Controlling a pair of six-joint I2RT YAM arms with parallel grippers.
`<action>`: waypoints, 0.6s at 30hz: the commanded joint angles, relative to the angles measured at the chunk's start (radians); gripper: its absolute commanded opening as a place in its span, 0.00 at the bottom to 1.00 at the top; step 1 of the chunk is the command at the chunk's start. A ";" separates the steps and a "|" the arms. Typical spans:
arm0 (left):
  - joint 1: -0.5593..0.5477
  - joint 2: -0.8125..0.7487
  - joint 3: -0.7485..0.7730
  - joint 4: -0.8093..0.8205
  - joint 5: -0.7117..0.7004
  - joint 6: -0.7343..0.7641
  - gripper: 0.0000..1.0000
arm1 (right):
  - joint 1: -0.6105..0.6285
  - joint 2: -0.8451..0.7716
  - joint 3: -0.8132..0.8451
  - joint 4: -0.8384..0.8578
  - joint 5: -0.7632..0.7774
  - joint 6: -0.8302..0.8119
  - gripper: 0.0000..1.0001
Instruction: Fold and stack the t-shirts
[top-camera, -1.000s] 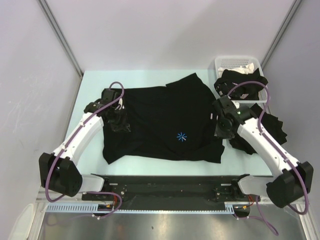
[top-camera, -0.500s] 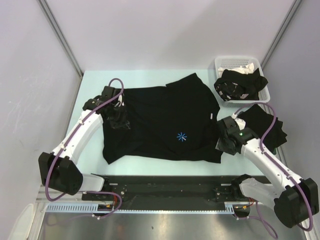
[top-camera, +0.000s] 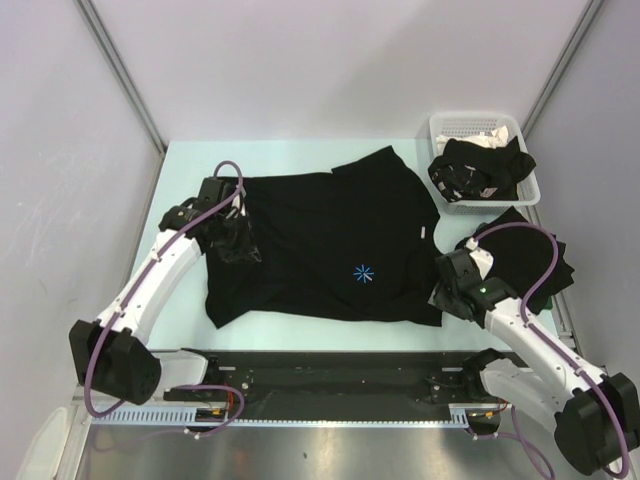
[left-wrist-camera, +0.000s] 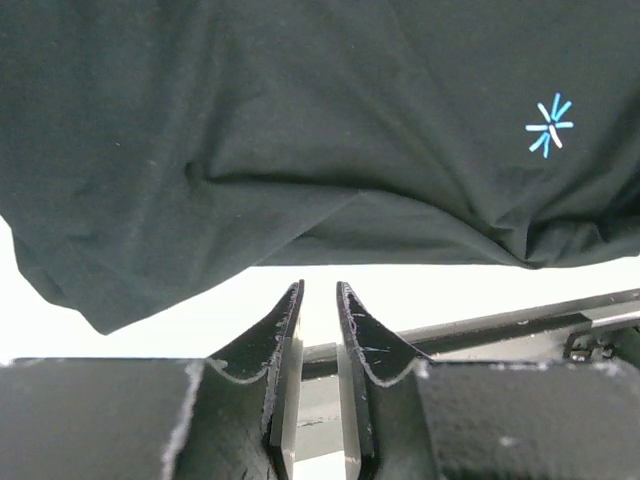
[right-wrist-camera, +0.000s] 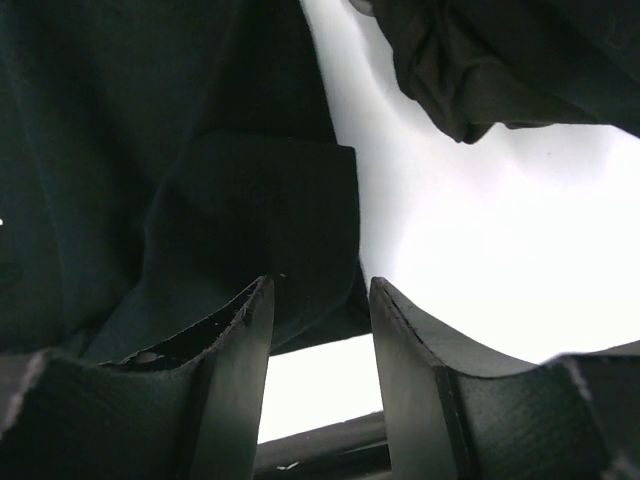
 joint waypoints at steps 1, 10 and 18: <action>-0.006 -0.063 -0.030 0.042 0.045 0.009 0.24 | 0.027 -0.037 -0.027 0.055 0.065 0.035 0.49; -0.004 -0.054 -0.008 0.023 0.051 0.009 0.24 | 0.076 -0.027 -0.067 0.071 0.105 0.084 0.49; -0.015 -0.042 0.010 0.006 0.042 0.010 0.25 | 0.110 0.005 -0.104 0.097 0.138 0.123 0.49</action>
